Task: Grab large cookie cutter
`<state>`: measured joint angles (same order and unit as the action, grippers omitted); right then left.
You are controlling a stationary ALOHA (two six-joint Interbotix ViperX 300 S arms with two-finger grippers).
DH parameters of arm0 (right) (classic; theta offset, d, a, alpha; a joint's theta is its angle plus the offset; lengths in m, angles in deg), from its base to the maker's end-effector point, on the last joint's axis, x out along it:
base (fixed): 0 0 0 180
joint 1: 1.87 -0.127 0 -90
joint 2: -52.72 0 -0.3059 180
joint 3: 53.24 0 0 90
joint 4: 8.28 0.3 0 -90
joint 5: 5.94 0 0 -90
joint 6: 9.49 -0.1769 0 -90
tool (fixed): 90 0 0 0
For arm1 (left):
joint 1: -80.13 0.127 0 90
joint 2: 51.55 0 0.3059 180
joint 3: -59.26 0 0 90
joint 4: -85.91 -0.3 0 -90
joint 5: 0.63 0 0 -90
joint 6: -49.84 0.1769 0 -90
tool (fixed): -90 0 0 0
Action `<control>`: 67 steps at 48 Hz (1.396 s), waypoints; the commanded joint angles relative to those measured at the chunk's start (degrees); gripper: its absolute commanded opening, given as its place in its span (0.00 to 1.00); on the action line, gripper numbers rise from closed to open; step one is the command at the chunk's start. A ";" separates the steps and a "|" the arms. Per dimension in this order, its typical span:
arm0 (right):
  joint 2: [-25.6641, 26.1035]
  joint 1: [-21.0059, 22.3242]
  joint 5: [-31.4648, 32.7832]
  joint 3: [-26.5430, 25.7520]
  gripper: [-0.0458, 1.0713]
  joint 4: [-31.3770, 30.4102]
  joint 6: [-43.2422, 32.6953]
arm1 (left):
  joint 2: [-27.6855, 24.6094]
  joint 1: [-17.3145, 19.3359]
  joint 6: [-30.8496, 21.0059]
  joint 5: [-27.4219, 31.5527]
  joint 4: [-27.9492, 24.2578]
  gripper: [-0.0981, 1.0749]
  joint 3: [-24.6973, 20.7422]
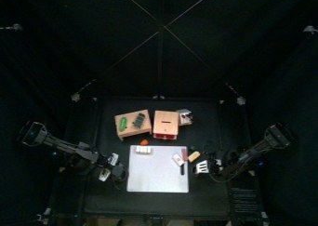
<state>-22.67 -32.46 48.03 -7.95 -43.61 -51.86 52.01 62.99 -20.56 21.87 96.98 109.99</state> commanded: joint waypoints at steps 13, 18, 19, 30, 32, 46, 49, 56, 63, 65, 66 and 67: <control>0.62 0.44 -0.09 -0.53 0.67 -0.26 0.00 | -1.67 -0.09 0.09 -4.75 -0.70 0.62 -1.14; 0.62 0.44 -0.09 -0.26 0.68 -0.26 0.00 | -1.05 -0.09 0.09 -5.80 -0.70 0.62 -2.29; 0.62 0.44 -0.09 -0.35 0.68 -0.26 0.00 | -0.88 -0.09 0.09 -6.06 -0.79 0.62 -2.55; 0.62 0.53 0.00 -0.26 0.67 -0.44 0.09 | 3.78 -0.09 0.35 -10.28 -1.49 0.62 -3.78; 0.62 0.44 -0.09 -0.26 0.67 -0.44 0.09 | 4.66 -0.09 0.35 -10.63 -1.67 0.62 -3.78; 0.35 0.70 0.00 -0.26 0.67 -0.44 0.09 | 7.21 0.44 0.18 -14.77 -6.42 0.61 -3.87; 0.35 0.70 -0.09 -0.26 0.67 -0.44 0.09 | 7.21 1.41 0.09 -15.21 -6.94 0.61 -4.13; 0.35 0.79 0.00 -0.44 0.67 -0.53 -0.09 | 7.21 3.87 0.09 -18.19 -6.77 0.61 -4.57; 0.70 0.53 -0.53 -1.67 0.67 -5.54 0.18 | 5.45 6.33 0.09 -23.29 -6.77 0.61 -4.83; 0.88 0.35 -0.70 -2.11 0.67 -8.26 0.35 | 4.66 7.12 0.09 -24.70 -6.77 0.61 -5.36; 0.97 0.44 -1.14 -2.46 0.67 -10.90 0.79 | 4.04 7.56 0.00 -25.84 -6.59 0.61 -5.98; 1.05 0.44 -1.58 -2.72 0.67 -12.92 1.32 | 3.69 7.73 0.00 -26.46 -6.42 0.61 -6.24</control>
